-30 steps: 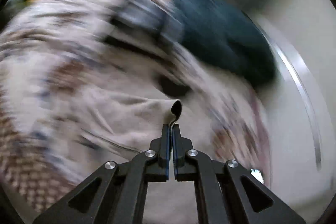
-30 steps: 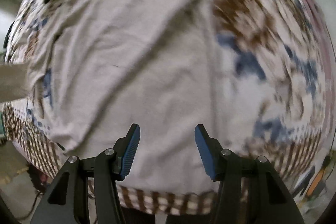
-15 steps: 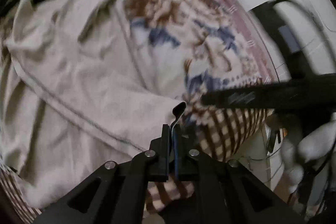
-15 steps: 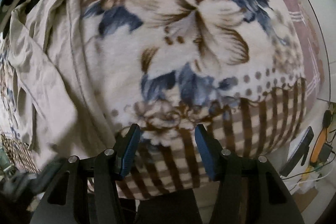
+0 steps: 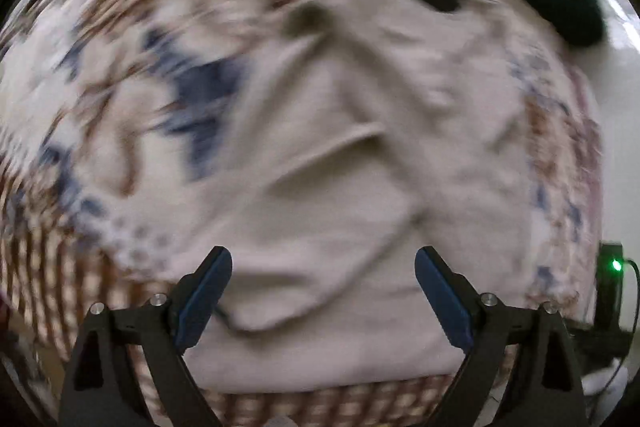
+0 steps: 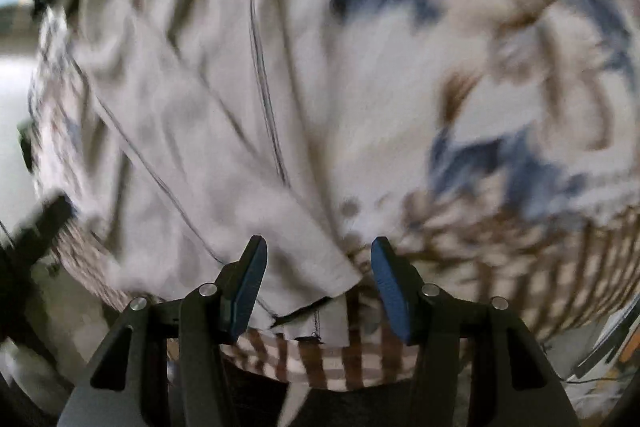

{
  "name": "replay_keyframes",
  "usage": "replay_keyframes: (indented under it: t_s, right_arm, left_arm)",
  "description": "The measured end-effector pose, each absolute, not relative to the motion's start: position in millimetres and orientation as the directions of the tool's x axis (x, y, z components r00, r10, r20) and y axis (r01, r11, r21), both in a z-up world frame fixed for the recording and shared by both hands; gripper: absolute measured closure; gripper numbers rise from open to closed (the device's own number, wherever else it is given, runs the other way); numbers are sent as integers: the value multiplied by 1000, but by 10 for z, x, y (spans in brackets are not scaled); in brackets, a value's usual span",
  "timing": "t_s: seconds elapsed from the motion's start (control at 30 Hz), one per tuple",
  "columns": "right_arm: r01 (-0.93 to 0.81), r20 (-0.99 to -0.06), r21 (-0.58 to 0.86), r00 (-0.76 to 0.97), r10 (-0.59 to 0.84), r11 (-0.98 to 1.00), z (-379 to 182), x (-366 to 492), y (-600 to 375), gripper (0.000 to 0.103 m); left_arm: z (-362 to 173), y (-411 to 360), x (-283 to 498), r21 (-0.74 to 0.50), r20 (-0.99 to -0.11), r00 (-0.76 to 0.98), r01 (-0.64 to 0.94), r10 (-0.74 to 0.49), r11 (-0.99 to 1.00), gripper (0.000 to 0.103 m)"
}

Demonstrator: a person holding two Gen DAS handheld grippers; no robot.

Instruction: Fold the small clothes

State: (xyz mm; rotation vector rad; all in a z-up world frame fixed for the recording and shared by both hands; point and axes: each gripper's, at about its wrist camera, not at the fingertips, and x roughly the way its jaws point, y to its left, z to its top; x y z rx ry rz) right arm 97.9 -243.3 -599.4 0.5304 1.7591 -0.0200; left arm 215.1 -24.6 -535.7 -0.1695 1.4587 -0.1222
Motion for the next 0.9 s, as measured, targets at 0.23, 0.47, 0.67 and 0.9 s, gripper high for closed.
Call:
replay_keyframes:
  t_s: [0.23,0.47,0.67,0.9]
  right_arm:
    - [500,-863,380,-110,493,778,-5837,601,-2943,47]
    - [530,-784,494,-71,616,689,-5875,381,-3223,51]
    - [518,-780,526,-23,625,675,-5586,373,-3447,89]
    - [524,-762,516,-81,643,677,-5790,330,-3377,79]
  left_arm:
    - [-5667,312,1670,-226,-974,-8,-116,-228,967,9]
    - [-5717,208,1448,-360,-932,2,-102,-362,927,68]
    - [-5626,310,1409,-425,-905,42,-153,-423,892,99]
    - [-5844,405,1404,-477,-869,-28,-219,-494,851,93]
